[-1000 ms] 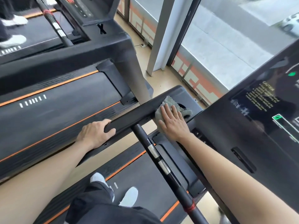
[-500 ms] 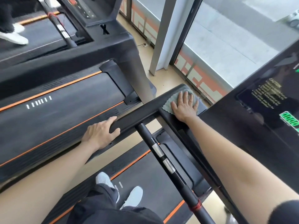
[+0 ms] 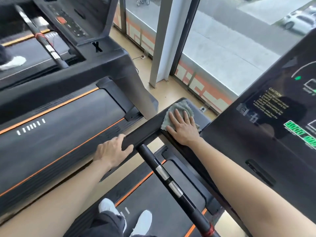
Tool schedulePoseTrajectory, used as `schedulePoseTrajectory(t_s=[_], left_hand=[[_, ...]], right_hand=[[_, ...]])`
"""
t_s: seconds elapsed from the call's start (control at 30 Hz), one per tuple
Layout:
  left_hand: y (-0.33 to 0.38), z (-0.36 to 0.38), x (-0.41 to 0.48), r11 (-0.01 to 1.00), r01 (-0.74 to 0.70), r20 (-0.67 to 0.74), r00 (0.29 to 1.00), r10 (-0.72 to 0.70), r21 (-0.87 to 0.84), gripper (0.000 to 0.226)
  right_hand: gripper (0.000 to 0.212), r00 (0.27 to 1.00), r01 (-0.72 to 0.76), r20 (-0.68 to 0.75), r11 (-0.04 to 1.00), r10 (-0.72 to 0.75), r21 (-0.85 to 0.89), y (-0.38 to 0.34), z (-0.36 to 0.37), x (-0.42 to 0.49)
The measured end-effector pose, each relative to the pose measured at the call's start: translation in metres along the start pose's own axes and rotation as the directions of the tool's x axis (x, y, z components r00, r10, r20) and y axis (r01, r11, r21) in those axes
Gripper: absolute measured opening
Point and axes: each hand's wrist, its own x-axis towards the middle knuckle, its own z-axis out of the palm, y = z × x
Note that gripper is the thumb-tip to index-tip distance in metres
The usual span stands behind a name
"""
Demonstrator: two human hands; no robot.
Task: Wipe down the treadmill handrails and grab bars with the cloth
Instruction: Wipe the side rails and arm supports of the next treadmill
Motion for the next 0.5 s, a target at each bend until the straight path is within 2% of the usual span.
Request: schedulePoseTrajectory(t_s=[0.13, 0.3, 0.43, 0.5], left_hand=[[-0.003, 0.003, 0.001, 1.000, -0.008, -0.045, 0.999, 0.008, 0.010, 0.057], [-0.001, 0.003, 0.001, 1.000, -0.004, -0.068, 0.998, 0.004, 0.004, 0.056], [-0.003, 0.005, 0.002, 0.999, 0.017, -0.074, 0.997, -0.019, -0.032, 0.054], [-0.004, 0.007, 0.003, 0.999, 0.012, -0.081, 0.997, -0.015, -0.033, 0.054]], right_hand=[[0.072, 0.996, -0.090, 0.010, 0.995, 0.090, 0.045, 0.026, -0.012, 0.030], [0.070, 0.970, -0.234, 0.054, 0.969, 0.238, -0.073, 0.058, -0.029, 0.036], [0.075, 0.983, -0.167, 0.042, 0.967, 0.178, -0.193, 0.058, -0.023, 0.006], [0.078, 0.988, -0.133, 0.055, 0.971, 0.147, -0.199, 0.052, -0.018, -0.015]])
